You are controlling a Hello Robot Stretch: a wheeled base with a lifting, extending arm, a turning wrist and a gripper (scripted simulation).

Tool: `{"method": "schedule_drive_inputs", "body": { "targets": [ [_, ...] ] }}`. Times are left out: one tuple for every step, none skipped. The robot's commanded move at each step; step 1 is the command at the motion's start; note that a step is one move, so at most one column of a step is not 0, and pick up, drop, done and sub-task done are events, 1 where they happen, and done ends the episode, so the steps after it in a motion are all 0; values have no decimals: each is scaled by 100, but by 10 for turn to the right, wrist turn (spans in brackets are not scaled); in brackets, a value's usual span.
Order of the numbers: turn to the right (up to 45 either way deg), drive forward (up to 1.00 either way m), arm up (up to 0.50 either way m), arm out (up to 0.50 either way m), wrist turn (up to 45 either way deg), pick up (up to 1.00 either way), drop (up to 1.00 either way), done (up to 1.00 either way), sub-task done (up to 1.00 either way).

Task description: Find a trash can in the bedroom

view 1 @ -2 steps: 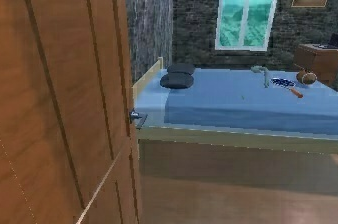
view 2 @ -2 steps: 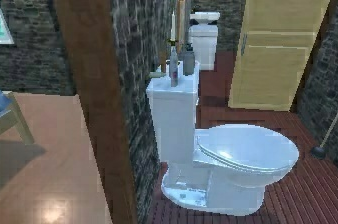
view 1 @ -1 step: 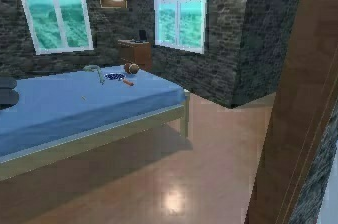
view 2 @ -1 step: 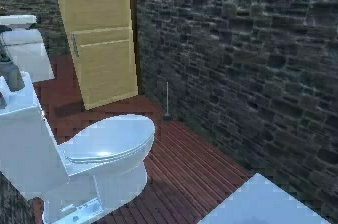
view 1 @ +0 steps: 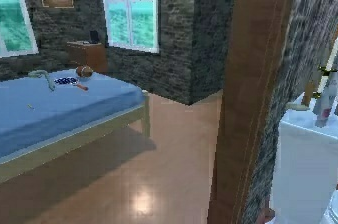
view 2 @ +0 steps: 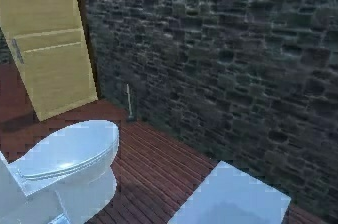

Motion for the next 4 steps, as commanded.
{"method": "schedule_drive_inputs", "body": {
  "targets": [
    [0, 30, 0, 0, 0, 0, 0, 0, 0],
    [-450, 0, 0, 0, 0, 0, 0, 0, 0],
    [0, 45, 0, 0, 0, 0, 0, 0, 0],
    [450, 0, 0, 0, 0, 0, 0, 0, 0]
  ]
}}
